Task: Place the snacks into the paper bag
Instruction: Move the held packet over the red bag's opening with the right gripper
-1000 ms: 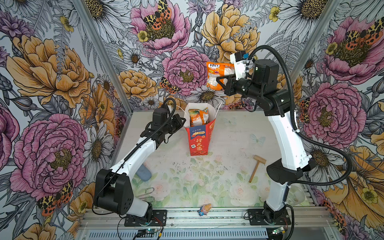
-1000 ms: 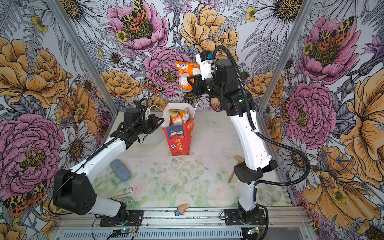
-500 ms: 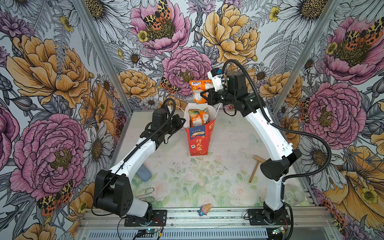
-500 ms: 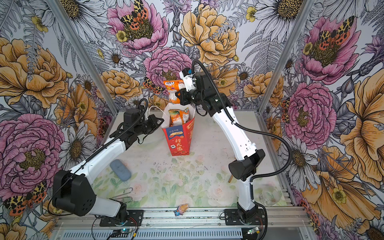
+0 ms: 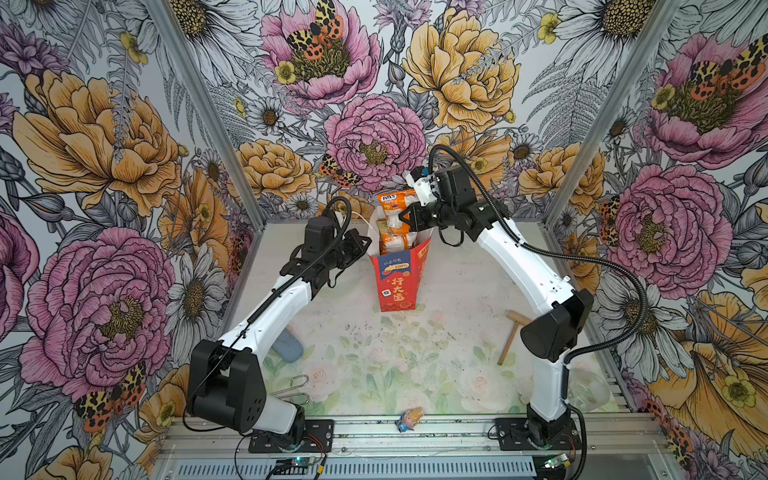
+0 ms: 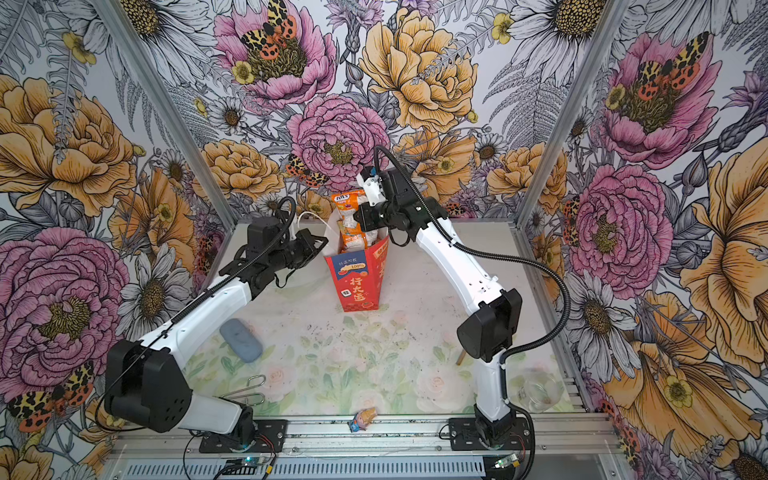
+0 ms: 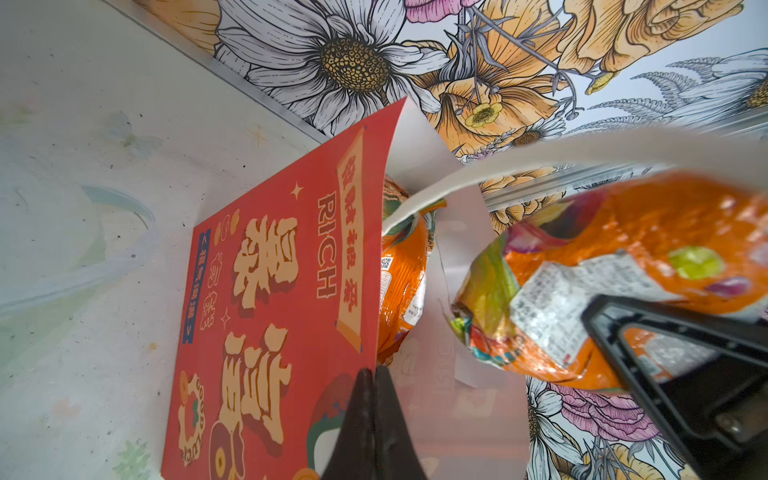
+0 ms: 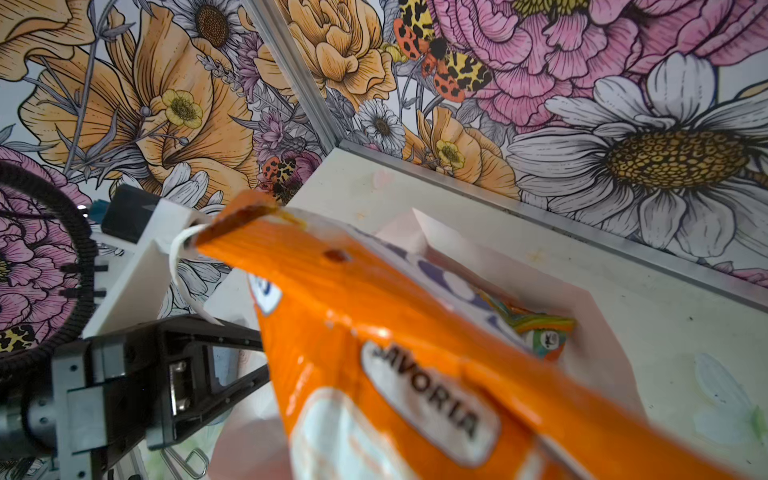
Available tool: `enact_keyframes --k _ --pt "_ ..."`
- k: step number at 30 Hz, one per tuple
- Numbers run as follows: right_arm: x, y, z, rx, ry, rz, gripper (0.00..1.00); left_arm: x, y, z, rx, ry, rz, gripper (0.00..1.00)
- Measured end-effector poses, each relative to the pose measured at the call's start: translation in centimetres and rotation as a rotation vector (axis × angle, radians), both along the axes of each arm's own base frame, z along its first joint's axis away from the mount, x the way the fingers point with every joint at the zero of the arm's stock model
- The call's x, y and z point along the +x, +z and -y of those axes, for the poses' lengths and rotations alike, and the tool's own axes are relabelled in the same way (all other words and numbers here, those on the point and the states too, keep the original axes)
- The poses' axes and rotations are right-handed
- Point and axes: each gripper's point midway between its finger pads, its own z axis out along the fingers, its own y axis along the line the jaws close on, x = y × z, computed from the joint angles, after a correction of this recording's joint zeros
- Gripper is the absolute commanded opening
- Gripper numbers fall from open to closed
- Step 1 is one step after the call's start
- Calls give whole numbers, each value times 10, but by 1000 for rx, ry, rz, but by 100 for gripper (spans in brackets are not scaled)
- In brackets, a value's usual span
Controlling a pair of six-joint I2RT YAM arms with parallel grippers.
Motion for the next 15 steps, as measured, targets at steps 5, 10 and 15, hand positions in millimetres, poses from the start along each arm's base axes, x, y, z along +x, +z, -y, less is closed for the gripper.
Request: enact_keyframes --k 5,10,15 --pt "-8 -17 -9 -21 20 -36 0 0 0 0 0 0 0 0" --pt "-17 -23 -19 -26 40 -52 0 0 0 0 0 0 0 0" --pt "-21 -31 -23 -32 41 -75 0 0 0 0 0 -1 0 0"
